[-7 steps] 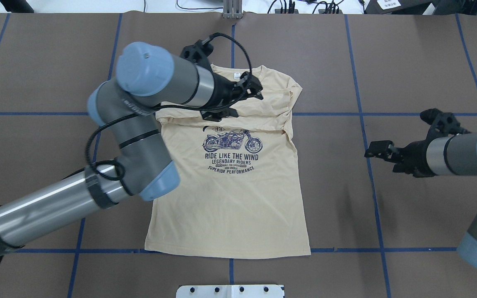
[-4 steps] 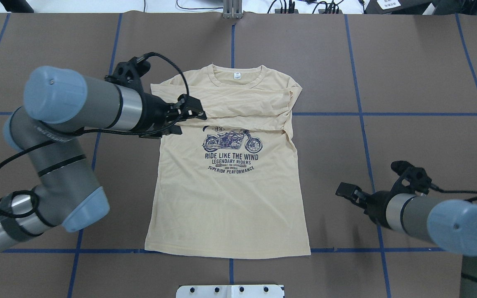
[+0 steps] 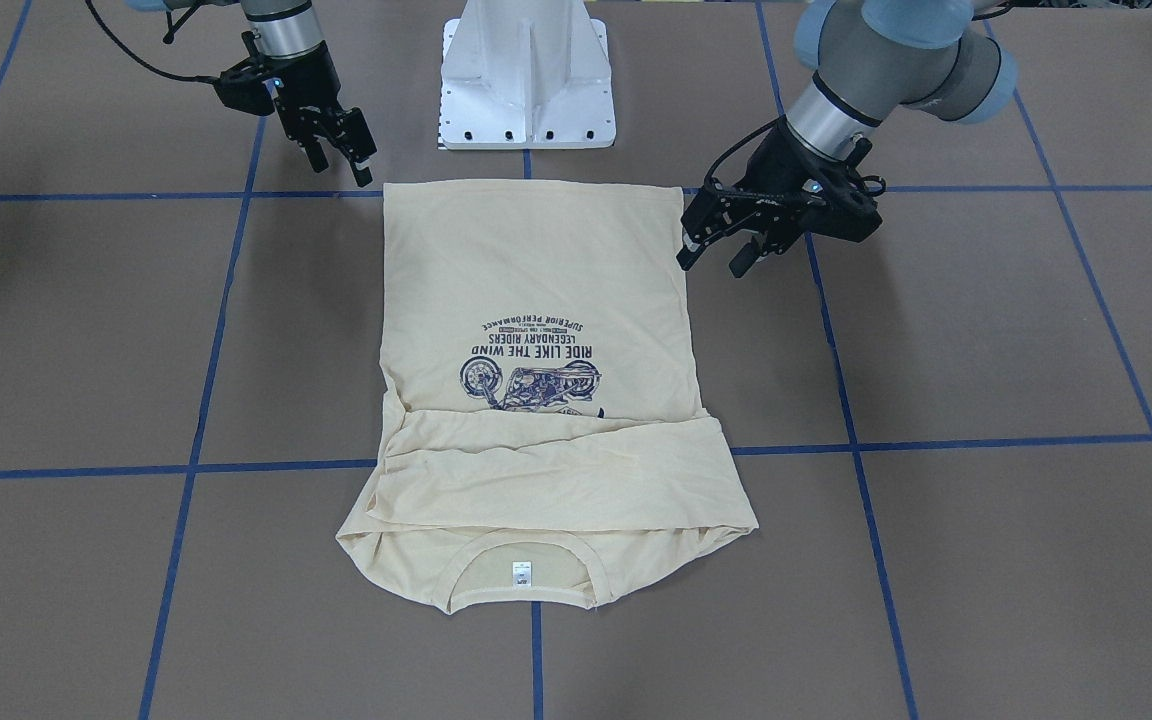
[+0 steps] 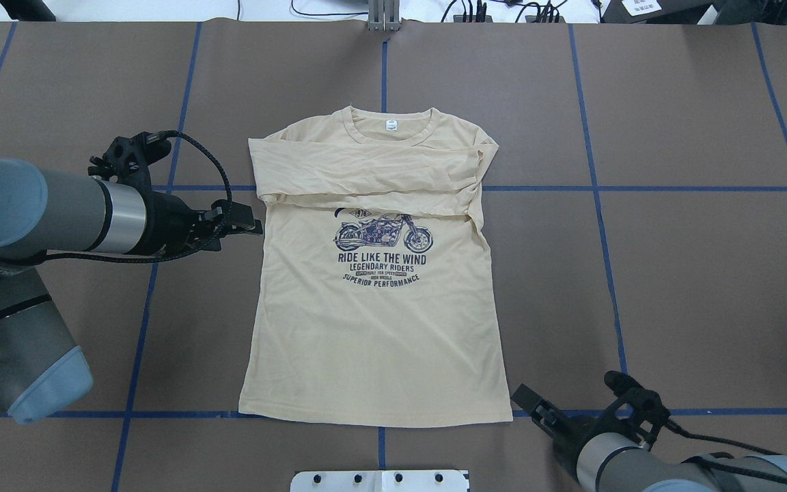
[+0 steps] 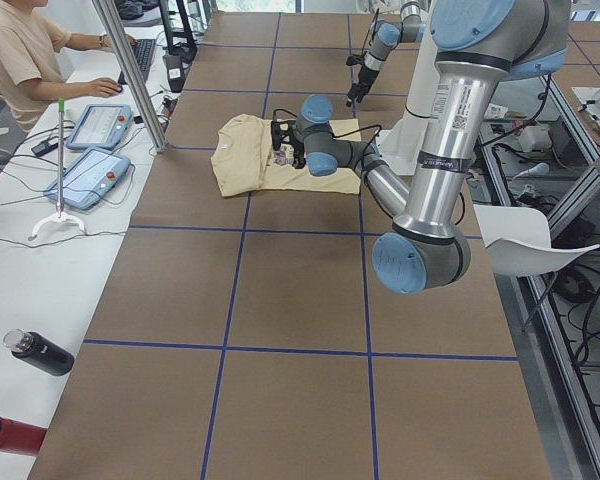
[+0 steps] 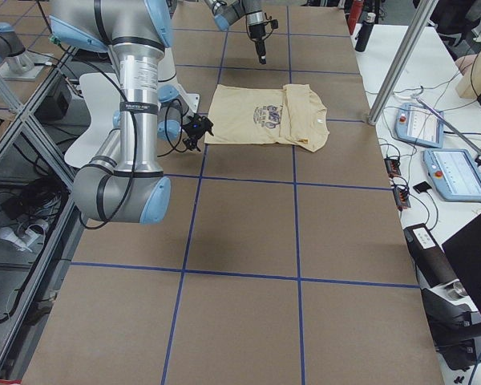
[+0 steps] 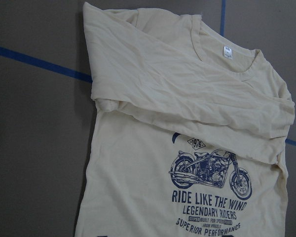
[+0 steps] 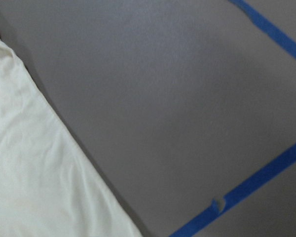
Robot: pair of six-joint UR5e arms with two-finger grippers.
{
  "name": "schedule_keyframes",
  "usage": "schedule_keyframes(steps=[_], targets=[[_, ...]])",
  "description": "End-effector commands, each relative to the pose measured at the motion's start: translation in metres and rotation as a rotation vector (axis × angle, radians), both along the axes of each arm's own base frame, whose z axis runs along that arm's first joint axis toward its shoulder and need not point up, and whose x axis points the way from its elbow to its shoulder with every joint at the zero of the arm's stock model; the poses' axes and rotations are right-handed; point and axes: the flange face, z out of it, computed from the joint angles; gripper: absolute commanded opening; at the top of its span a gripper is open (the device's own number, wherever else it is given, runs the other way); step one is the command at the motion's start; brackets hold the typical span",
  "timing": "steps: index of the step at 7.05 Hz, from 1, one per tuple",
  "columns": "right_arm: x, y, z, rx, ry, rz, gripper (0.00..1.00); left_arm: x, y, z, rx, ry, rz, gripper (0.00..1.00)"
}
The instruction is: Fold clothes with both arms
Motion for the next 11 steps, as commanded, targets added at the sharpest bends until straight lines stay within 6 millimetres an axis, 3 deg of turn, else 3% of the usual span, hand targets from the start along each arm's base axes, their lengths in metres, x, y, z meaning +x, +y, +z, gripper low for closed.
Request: schedule_keyframes(steps=[1, 4, 8, 11], targets=[[-0.050, 0.017, -0.034, -0.106, -0.051, 0.066, 0.92, -0.001, 0.001, 0.010, -0.009, -0.016, -0.001, 0.84], [-0.045, 0.009, -0.023, -0.102, -0.025, 0.072, 0.81, 0.000, 0.001, 0.010, -0.013, -0.014, -0.003, 0.87], [-0.038, -0.011, -0.009, -0.133, 0.066, 0.059, 0.77, 0.000, 0.003, 0.008, -0.014, -0.010, -0.001, 0.87], [-0.042, -0.007, -0.007, -0.133, 0.072, 0.050, 0.77, -0.001, 0.003, 0.007, -0.014, -0.008, -0.001, 0.87]])
